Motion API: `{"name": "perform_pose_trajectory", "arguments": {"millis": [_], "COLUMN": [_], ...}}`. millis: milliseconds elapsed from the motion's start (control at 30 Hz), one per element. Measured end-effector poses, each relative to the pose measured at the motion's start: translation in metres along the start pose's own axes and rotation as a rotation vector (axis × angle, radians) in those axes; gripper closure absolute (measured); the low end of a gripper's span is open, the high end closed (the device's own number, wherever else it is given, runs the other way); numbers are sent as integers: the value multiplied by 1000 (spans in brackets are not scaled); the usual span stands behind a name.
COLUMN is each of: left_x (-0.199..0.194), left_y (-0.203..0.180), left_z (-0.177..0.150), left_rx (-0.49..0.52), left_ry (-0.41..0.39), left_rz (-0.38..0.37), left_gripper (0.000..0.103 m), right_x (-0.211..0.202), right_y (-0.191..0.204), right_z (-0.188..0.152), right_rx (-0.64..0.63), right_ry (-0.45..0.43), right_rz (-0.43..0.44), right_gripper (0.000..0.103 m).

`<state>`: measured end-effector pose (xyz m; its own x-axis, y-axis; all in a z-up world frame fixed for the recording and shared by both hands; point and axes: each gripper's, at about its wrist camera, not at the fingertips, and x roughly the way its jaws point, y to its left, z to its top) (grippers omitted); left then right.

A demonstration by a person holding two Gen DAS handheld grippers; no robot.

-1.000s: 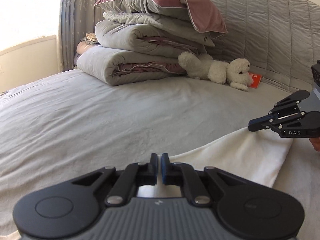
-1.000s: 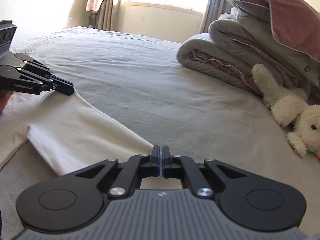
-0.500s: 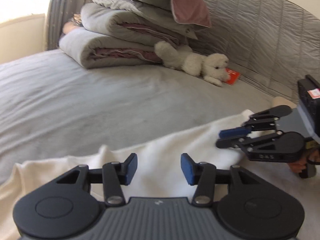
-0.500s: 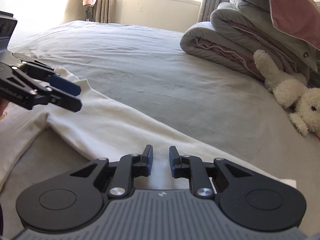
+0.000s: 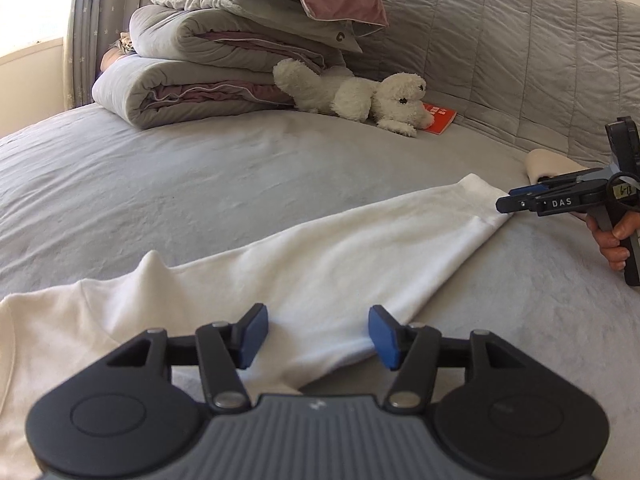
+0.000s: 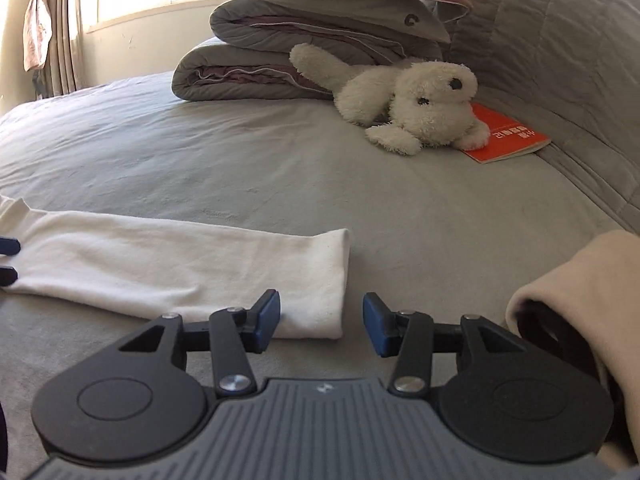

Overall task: Fold clothes
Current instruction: 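Open both grippers and move them back over the sweatshirt body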

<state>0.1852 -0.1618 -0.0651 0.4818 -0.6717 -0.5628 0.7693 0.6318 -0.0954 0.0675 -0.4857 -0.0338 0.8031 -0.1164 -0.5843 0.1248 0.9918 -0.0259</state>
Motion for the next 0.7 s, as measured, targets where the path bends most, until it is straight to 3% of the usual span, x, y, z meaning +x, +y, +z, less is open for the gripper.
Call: {"name": "perform_pose_trajectory", "arguments": {"millis": [67, 133, 167, 333, 700], "left_x": [-3, -12, -19, -59, -150], "left_y": [0, -1, -2, -8, 7], "left_z": [1, 2, -1, -19, -70], "left_rx": [-8, -61, -90, -219, -249], "left_ry": [-6, -16, -22, -40, 16], "left_rz": [6, 26, 31, 57, 148], "left_gripper": [35, 22, 20, 20, 16], "right_x": [-6, -17, -21, -40, -68], "right_y": [-14, -4, 3, 41, 109], "right_z": [-3, 0, 2, 7, 12], "right_rx": [41, 45, 36, -37, -91], "right_ry": [-1, -2, -2, 4, -17], "right_rz": [-30, 2, 15, 82, 179], "right_gripper": [55, 55, 54, 52, 44]}}
